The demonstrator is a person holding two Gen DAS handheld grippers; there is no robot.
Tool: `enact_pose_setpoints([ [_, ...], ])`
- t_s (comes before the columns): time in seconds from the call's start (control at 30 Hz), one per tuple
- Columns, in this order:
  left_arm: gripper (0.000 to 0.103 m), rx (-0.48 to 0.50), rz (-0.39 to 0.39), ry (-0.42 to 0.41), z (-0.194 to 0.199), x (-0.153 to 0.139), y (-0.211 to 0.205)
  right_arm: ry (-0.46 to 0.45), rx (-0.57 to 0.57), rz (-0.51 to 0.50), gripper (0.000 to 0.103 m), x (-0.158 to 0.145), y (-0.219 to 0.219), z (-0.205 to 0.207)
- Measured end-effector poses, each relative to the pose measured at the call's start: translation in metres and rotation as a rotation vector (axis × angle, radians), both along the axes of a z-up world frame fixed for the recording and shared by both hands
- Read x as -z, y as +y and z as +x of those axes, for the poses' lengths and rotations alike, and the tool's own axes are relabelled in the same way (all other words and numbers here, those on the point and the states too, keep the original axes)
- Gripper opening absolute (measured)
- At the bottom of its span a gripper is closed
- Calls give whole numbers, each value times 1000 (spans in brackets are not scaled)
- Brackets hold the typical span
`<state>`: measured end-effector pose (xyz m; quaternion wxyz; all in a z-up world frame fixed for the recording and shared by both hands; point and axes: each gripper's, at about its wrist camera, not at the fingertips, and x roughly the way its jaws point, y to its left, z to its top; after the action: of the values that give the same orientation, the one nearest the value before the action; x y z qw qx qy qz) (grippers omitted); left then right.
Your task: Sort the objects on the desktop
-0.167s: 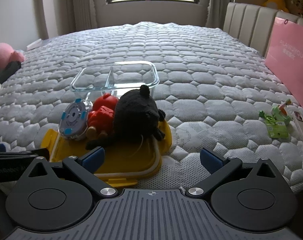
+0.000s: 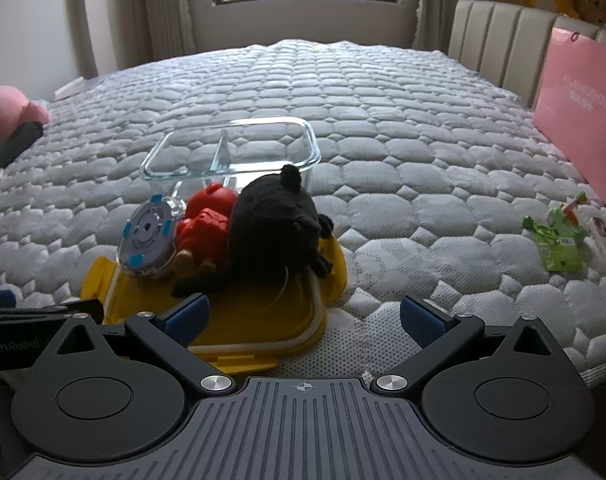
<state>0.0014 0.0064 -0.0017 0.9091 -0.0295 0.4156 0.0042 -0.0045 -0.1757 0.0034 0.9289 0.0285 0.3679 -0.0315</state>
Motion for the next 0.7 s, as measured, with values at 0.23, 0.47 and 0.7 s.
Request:
enact_pose_setpoints([
  [0.23, 103, -36, -68, -2, 3, 2, 10, 56, -94, 204, 103, 6, -1, 6],
  [0.47, 103, -14, -74, 28, 9, 8, 7, 8, -92, 218, 103, 6, -4, 3],
  [0.7, 103, 18, -36, 5, 13, -4, -6, -40, -16, 5, 103, -5, 6, 3],
])
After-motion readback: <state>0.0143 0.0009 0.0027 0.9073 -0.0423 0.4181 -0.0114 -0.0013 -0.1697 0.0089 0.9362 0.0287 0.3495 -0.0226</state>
